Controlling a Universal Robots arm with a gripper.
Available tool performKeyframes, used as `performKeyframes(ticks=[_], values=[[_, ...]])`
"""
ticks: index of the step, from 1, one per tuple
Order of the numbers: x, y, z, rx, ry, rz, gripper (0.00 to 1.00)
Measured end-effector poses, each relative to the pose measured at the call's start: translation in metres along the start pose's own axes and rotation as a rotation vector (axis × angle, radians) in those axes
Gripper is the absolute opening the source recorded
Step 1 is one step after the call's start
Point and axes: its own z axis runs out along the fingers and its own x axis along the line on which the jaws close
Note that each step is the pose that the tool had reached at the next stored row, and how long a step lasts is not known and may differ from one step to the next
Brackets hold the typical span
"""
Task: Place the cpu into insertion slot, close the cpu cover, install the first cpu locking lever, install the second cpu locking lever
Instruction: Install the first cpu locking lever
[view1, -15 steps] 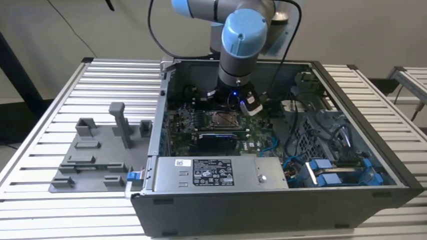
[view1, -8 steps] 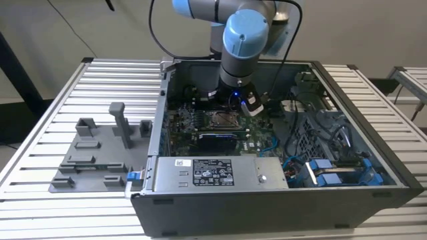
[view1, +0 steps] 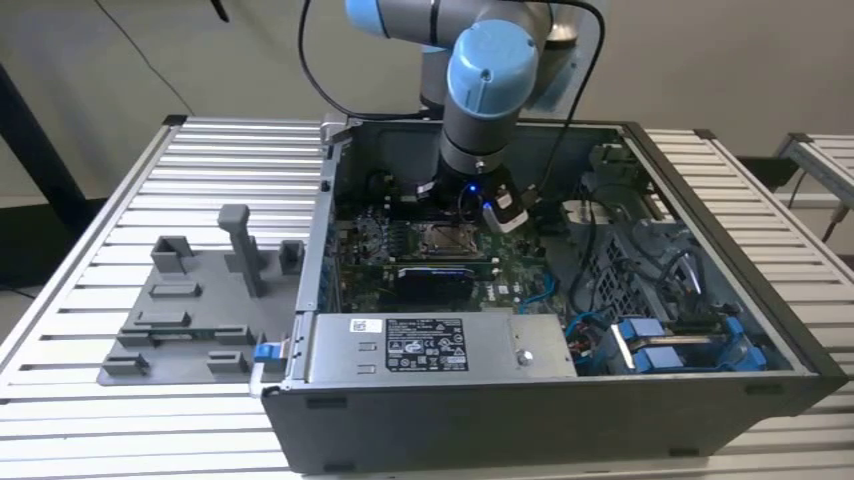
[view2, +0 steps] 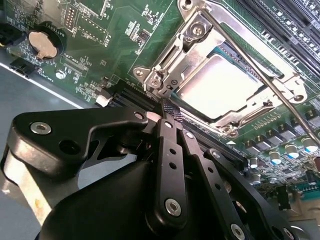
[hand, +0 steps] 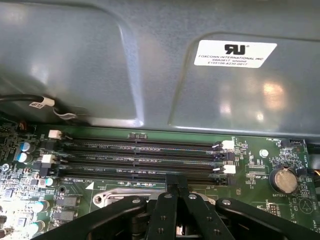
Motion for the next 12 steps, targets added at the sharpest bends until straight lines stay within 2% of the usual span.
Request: performKeyframes(ticks=[2, 3, 7, 9, 10, 11, 12], values=[[-0.0003, 0.0000, 0.0003, 0.0000, 0.0000, 0.000, 0.11], [-0.0008, 0.0004, 0.0015, -0.0025, -0.0016, -0.001, 0.11], [-0.0013, 0.0006, 0.0008, -0.0020, -0.0003, 0.000, 0.11], [-0.0014, 0.0006, 0.0008, -0.0201, -0.0036, 0.000, 0.11], [-0.0015, 0.0010, 0.0016, -0.0331, -0.0061, -0.001, 0.11], [-0.0014, 0.0010, 0.0014, -0.0373, -0.0069, 0.000, 0.11], [-0.0014, 0.0014, -0.0002, -0.0383, -0.0065, 0.000, 0.11]])
